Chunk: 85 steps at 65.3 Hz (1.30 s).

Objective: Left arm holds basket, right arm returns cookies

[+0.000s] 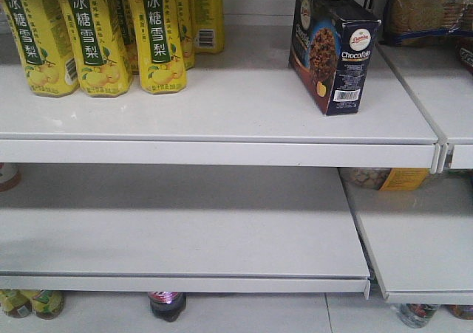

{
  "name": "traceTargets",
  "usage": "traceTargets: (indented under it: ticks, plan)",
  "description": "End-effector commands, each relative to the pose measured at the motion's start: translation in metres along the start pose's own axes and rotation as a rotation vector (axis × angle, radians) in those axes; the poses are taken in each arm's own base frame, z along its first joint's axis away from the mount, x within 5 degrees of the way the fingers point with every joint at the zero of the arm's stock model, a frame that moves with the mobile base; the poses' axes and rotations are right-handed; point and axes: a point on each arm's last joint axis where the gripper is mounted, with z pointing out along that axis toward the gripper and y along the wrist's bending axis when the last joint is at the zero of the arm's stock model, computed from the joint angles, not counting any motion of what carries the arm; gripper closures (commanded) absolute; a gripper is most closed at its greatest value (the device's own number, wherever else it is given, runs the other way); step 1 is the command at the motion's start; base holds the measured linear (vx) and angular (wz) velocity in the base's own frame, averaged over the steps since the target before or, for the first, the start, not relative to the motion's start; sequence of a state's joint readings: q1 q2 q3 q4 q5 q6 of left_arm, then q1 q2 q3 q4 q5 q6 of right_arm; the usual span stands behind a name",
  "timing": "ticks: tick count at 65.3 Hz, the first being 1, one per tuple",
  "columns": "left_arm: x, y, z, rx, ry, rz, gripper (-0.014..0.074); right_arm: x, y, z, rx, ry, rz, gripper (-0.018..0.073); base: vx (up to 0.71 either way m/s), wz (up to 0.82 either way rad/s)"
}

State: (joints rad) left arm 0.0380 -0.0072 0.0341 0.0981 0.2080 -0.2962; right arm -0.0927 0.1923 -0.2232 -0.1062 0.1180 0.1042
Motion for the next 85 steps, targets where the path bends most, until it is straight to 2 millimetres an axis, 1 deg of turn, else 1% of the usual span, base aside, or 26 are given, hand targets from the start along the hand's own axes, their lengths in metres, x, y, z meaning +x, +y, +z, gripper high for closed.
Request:
traceTargets:
  ticks: [1,12,18,22,47,85]
  plan:
    - [-0.019,-0.005,-0.005,0.04,-0.139,0.032,0.0599,0.007,0.001,-0.002,-0.008,-0.124,-0.006,0.057,0.0,0.0]
    - [-0.019,-0.005,-0.005,0.04,-0.139,0.032,0.0599,0.044,0.001,-0.009,-0.011,-0.125,0.014,0.0569,0.0,0.0]
    - [-0.019,-0.005,-0.005,0.04,-0.139,0.032,0.0599,0.057,0.001,-0.013,-0.011,-0.136,0.03,0.0569,0.0,0.0]
    - [-0.019,-0.005,-0.005,0.04,-0.139,0.032,0.0599,0.064,0.001,-0.012,-0.009,-0.103,0.044,0.0568,0.0,0.0]
    - [-0.019,-0.005,-0.005,0.039,-0.136,0.032,0.0599,0.082,0.0,-0.012,0.009,0.09,0.03,0.0568,0.0,0.0]
    - [-0.019,-0.005,-0.005,0.039,-0.136,0.032,0.0599,0.081,0.0,-0.012,0.009,0.09,0.03,0.0566,0.0,0.0]
